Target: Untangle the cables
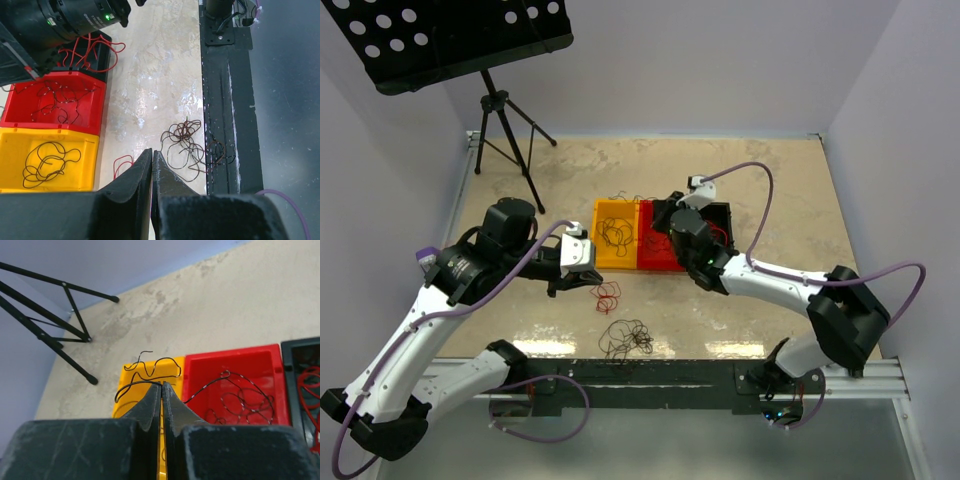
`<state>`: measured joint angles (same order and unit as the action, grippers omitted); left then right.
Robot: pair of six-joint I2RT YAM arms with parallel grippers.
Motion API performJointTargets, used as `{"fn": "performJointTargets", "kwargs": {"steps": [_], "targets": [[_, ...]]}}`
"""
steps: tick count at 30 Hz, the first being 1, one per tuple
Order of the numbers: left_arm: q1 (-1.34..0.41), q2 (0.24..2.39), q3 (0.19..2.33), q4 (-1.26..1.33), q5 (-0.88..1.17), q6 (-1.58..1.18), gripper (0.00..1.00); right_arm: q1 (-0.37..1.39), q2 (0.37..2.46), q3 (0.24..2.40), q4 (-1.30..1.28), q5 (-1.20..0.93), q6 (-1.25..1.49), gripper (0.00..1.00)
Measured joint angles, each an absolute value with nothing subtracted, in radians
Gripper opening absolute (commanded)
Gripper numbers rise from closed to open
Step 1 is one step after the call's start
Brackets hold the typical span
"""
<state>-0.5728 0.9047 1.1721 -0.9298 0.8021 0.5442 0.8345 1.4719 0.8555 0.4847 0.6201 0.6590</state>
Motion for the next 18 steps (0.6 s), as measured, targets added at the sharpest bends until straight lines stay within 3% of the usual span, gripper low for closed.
{"fn": "performJointTargets", "kwargs": {"steps": [9, 18], "targets": [[-0.573, 0.905, 1.172, -0.929, 0.799, 0.544, 0.08, 0.834, 1.460, 0.795, 0.420, 0.670, 0.743, 0.00], [-0.573, 0.905, 1.172, -0.929, 0.798, 0.544, 0.08, 0.834, 1.311, 0.698, 0.340, 0.750, 0.809, 0.00]]}}
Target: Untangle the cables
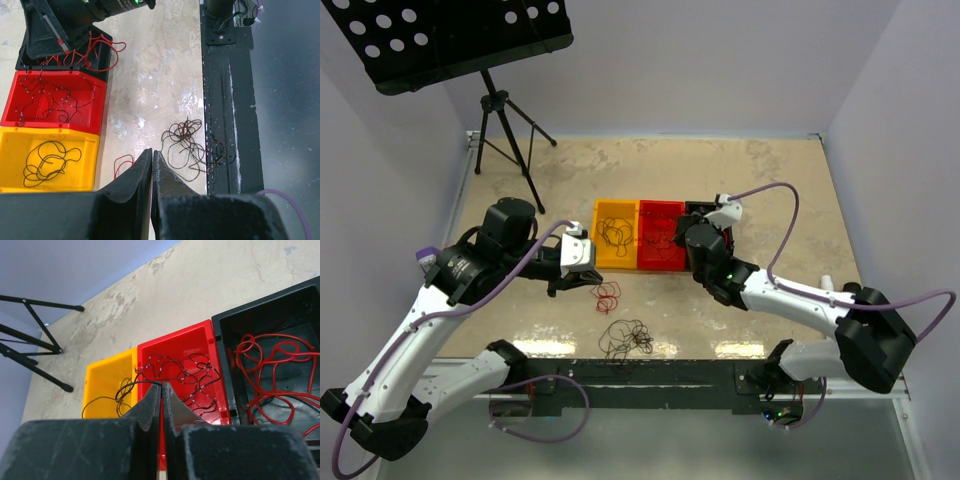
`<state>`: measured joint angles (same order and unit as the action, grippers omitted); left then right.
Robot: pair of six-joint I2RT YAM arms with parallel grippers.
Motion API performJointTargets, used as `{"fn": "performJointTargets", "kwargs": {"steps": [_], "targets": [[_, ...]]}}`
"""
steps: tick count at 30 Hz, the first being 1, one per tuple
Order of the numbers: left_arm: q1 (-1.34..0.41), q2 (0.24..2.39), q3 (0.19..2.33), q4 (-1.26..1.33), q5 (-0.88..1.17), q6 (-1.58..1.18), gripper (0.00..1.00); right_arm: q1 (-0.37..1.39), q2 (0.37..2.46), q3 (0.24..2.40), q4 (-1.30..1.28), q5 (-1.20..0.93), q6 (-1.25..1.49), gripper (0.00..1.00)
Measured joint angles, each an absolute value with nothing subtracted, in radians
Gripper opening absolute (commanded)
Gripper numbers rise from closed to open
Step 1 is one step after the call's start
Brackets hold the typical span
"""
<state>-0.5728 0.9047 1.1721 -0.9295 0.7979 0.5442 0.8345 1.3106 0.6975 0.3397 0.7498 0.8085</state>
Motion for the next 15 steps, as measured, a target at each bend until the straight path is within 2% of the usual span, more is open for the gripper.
{"fn": "performJointTargets", "kwargs": {"steps": [6, 15], "targets": [[-0.573, 0.905, 1.172, -0.929, 0.798, 0.544, 0.08, 0.831, 1.299, 0.695, 0.304, 0.772, 0.816, 0.00], [-0.573, 0.905, 1.172, -0.929, 0.798, 0.544, 0.08, 0.831, 1.387, 0.740, 0.208, 0.791, 0.821, 0.00]]}}
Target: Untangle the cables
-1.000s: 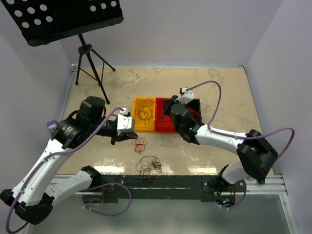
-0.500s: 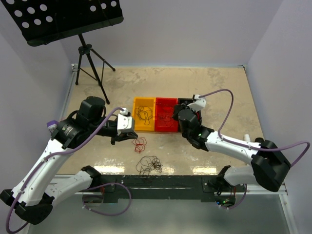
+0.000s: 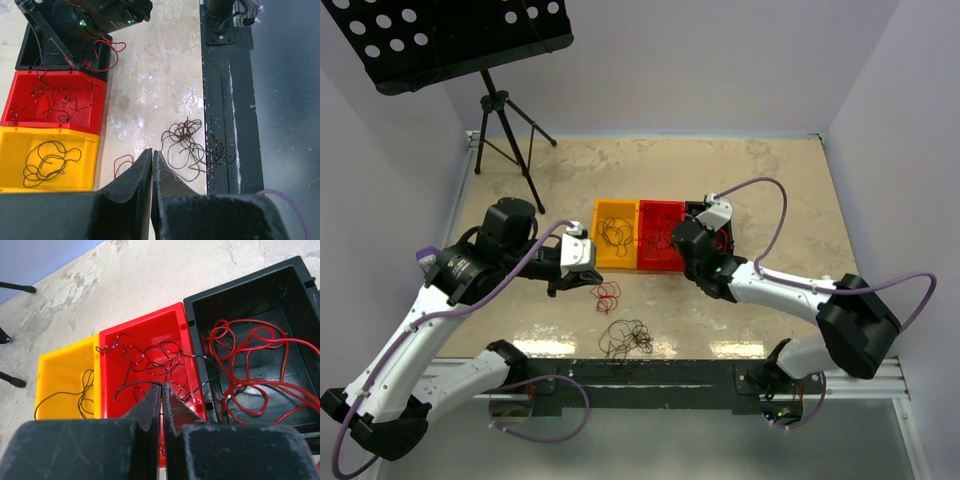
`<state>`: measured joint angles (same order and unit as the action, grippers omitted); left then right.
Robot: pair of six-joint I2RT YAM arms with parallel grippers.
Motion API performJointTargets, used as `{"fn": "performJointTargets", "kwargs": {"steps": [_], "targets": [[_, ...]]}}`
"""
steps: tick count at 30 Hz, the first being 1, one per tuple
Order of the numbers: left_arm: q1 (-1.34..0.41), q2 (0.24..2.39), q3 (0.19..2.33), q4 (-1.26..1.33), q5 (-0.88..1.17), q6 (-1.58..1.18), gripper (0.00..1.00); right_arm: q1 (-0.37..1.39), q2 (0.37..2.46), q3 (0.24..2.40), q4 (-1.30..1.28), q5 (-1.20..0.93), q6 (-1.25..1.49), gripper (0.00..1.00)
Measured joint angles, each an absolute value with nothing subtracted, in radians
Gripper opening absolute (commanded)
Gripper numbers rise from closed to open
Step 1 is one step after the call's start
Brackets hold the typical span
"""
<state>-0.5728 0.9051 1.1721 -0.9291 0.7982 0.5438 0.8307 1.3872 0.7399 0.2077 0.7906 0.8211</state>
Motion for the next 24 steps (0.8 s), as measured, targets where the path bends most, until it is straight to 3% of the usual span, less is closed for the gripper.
{"fn": "performJointTargets", "kwargs": {"steps": [16, 24], "targets": [[-0.573, 0.905, 1.172, -0.929, 0.795, 0.545, 0.08, 0.827, 1.755, 1.043, 0.166, 0.732, 0.783, 0.00], [-0.573, 0.904, 1.172, -0.930, 0.787, 0.562, 0.08, 0.777, 1.843, 1.077, 0.120, 0.686, 0.785, 0.00]]}}
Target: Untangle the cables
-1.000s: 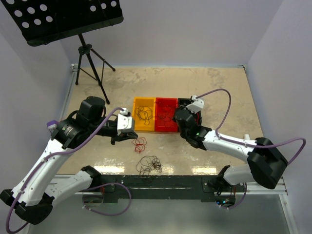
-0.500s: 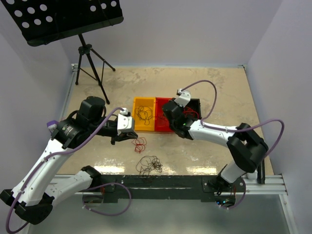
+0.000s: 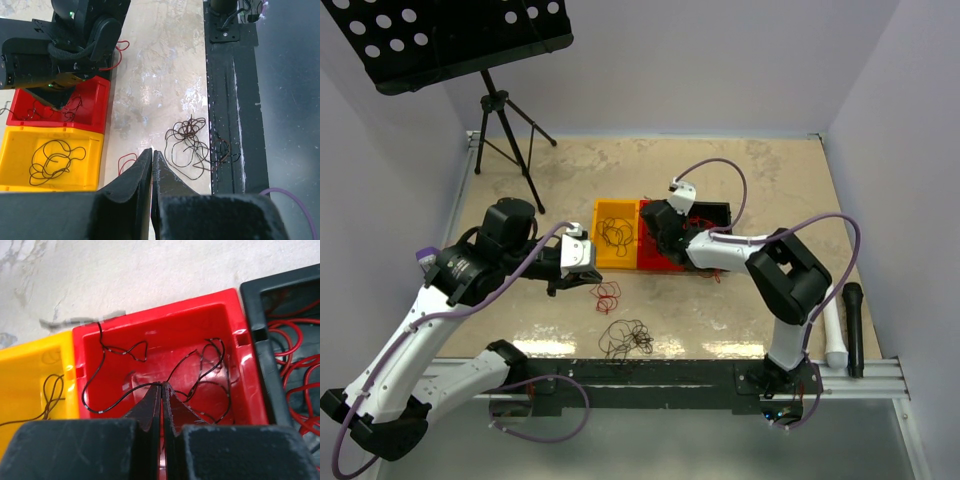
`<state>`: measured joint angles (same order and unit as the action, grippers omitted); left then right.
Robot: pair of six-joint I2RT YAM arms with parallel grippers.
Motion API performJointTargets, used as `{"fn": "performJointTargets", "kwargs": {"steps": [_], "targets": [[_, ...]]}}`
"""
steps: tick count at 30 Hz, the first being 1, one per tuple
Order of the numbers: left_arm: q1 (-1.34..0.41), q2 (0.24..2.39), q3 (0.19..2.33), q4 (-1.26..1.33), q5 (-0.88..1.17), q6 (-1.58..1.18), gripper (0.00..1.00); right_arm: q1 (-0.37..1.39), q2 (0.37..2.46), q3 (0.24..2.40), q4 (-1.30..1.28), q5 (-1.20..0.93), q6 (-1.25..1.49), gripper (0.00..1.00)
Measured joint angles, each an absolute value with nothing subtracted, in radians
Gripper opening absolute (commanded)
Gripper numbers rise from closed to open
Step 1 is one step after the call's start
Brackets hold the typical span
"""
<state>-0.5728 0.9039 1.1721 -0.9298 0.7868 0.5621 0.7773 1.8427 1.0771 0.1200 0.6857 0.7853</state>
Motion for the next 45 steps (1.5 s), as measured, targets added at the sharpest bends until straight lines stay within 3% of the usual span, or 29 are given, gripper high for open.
{"fn": "performJointTargets", "kwargs": {"steps": [3, 10, 13, 18, 30, 37, 45], "targets": [[-0.573, 0.903, 1.172, -0.930, 0.784, 0.566, 0.08, 0.760, 1.844, 1.081, 0.118, 0.679, 0.781, 0.02], [-0.573, 0.903, 1.172, -0.930, 0.779, 0.570, 0.08, 0.752, 1.835, 1.128, 0.112, 0.643, 0.747, 0.48], [-0.573, 0.903, 1.172, -0.930, 0.777, 0.570, 0.09, 0.752, 1.803, 1.128, 0.098, 0.628, 0.733, 0.59], [-0.573, 0.905, 1.172, -0.930, 0.774, 0.570, 0.09, 0.752, 1.730, 1.128, 0.077, 0.611, 0.718, 0.62], [-0.567, 0.916, 1.163, -0.910, 0.720, 0.564, 0.14, 0.769, 1.508, 1.114, 0.067, 0.553, 0.669, 0.56], [-0.366, 1.051, 1.126, -0.883, 0.716, 0.573, 0.25, 1.009, 1.396, 0.976, 0.150, 0.484, 0.625, 0.57], [-0.147, 1.142, 1.066, -0.886, 0.725, 0.620, 0.25, 1.215, 1.485, 0.832, 0.206, 0.433, 0.657, 0.67]]}}
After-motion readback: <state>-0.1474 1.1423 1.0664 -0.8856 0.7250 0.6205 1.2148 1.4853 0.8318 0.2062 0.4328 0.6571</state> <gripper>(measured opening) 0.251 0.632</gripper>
